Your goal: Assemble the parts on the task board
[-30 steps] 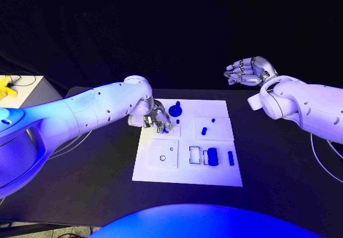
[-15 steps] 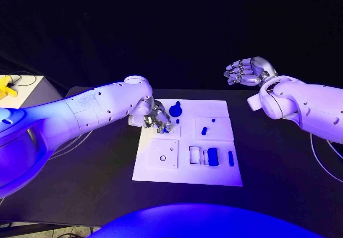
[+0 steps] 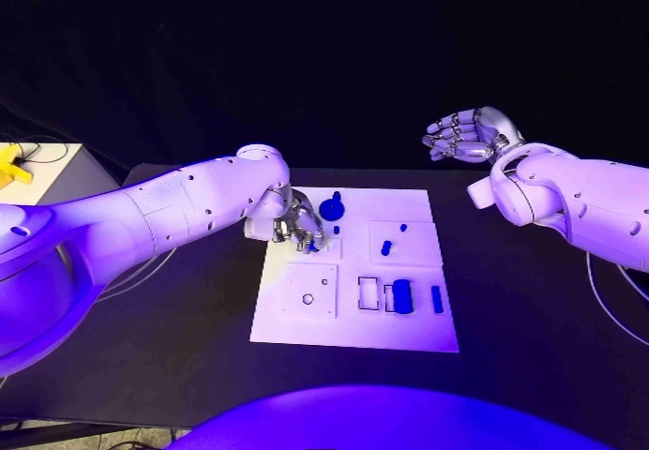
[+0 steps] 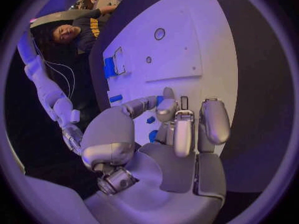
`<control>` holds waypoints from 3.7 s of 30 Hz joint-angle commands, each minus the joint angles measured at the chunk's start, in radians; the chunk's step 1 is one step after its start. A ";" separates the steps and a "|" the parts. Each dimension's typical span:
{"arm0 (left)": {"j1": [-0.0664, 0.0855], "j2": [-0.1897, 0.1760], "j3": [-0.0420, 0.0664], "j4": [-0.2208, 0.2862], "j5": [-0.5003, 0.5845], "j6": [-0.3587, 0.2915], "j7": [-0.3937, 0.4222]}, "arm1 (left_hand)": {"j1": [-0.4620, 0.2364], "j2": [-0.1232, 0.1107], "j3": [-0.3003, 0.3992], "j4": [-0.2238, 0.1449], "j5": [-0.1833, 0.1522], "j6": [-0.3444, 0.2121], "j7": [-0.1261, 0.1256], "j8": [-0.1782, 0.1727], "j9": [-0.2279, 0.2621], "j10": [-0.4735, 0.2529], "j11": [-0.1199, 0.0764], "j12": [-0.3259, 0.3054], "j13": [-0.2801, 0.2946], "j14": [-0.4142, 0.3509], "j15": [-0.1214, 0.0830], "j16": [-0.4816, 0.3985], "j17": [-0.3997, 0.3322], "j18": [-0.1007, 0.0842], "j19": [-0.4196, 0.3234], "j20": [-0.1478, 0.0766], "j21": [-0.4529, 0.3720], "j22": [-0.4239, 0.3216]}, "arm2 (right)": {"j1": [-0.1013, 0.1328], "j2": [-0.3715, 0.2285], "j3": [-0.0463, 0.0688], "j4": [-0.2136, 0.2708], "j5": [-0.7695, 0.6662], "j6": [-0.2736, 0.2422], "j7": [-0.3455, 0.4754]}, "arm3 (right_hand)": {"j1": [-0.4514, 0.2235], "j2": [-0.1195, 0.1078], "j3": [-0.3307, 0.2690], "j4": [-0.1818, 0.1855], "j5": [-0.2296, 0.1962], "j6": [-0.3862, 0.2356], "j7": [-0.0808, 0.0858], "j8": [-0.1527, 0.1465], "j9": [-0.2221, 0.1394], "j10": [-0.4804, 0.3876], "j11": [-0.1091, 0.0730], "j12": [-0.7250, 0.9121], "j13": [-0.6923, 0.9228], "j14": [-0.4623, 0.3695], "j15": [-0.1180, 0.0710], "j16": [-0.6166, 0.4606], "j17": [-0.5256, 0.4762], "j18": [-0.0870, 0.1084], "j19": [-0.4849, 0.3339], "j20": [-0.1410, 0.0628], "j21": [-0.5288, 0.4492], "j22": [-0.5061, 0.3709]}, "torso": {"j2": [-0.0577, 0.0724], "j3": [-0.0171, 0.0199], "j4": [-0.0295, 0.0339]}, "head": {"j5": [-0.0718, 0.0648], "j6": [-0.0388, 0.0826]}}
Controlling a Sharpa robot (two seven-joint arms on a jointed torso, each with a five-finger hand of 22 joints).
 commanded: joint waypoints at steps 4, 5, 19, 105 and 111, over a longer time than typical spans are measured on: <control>-0.006 0.012 -0.003 -0.006 0.009 0.022 0.003 | 0.030 0.044 0.112 -0.049 0.003 0.036 -0.029 0.001 0.001 0.008 0.002 0.003 0.002 0.108 -0.001 0.004 0.263 -0.016 0.006 0.001 0.004 0.001 | 0.000 0.000 0.001 0.003 0.000 0.009 0.013 | -0.008 -0.001 0.001 -0.005 0.005 -0.006 0.045 -0.005 -0.001 0.009 0.001 0.002 -0.001 0.004 0.004 -0.006 -0.001 0.006 -0.003 0.000 0.001 -0.001 | 0.000 0.0002 0.0004 | -0.002 0.000; -0.006 0.013 -0.003 -0.007 0.009 0.022 0.003 | 0.029 0.045 0.112 -0.048 0.003 0.037 -0.028 0.001 0.001 0.009 0.002 0.004 0.003 0.108 0.000 0.004 0.263 -0.016 0.006 0.001 0.004 0.001 | 0.000 0.000 0.001 0.003 0.000 0.009 0.013 | -0.008 -0.001 0.001 -0.005 0.005 -0.006 0.045 -0.005 -0.001 0.009 0.001 0.002 -0.001 0.004 0.004 -0.006 -0.001 0.006 -0.003 0.000 0.001 -0.001 | 0.000 0.0002 0.0005 | -0.002 0.000; -0.007 0.020 -0.008 -0.021 0.005 0.017 0.001 | -0.001 0.053 0.061 -0.020 -0.013 0.050 -0.030 -0.004 0.000 0.018 0.001 0.009 0.014 0.108 0.000 0.004 0.263 -0.017 0.008 0.001 0.005 0.006 | 0.000 0.000 0.001 0.007 0.000 0.010 0.012 | -0.008 -0.001 0.001 -0.005 0.005 -0.006 0.045 -0.005 -0.001 0.009 0.001 0.002 -0.001 0.004 0.004 -0.006 -0.001 0.006 -0.003 0.000 0.001 -0.001 | -0.001 0.0003 0.0004 | -0.003 0.000; 0.006 -0.132 0.161 0.163 -0.029 -0.019 0.016 | 0.181 -0.047 -0.303 0.197 -0.313 -0.111 0.035 -0.124 -0.029 -0.241 0.057 -0.217 -0.302 0.052 0.041 -0.101 0.141 0.015 -0.088 0.035 -0.110 -0.152 | -0.011 0.001 0.000 -0.016 -0.001 0.023 0.020 | -0.009 0.002 0.003 -0.014 0.008 -0.005 0.045 -0.004 -0.004 0.012 0.001 0.008 -0.020 0.010 0.003 -0.010 -0.011 0.006 0.001 -0.001 0.002 -0.018 | -0.001 0.0002 0.0012 | -0.015 0.000; 0.035 -0.140 0.196 0.119 -0.044 -0.045 0.025 | 0.203 -0.063 -0.297 0.197 -0.315 -0.184 0.067 -0.205 -0.092 -0.290 0.086 -0.249 -0.338 0.036 0.066 -0.120 0.116 0.019 -0.100 0.062 -0.124 -0.169 | -0.011 0.000 0.000 -0.023 0.002 0.027 0.021 | -0.008 0.002 0.004 -0.015 0.009 -0.005 0.045 -0.004 -0.004 0.011 0.001 0.008 -0.021 0.010 0.003 -0.011 -0.012 0.006 0.002 -0.001 0.002 -0.019 | 0.000 0.0001 0.0020 | -0.011 0.000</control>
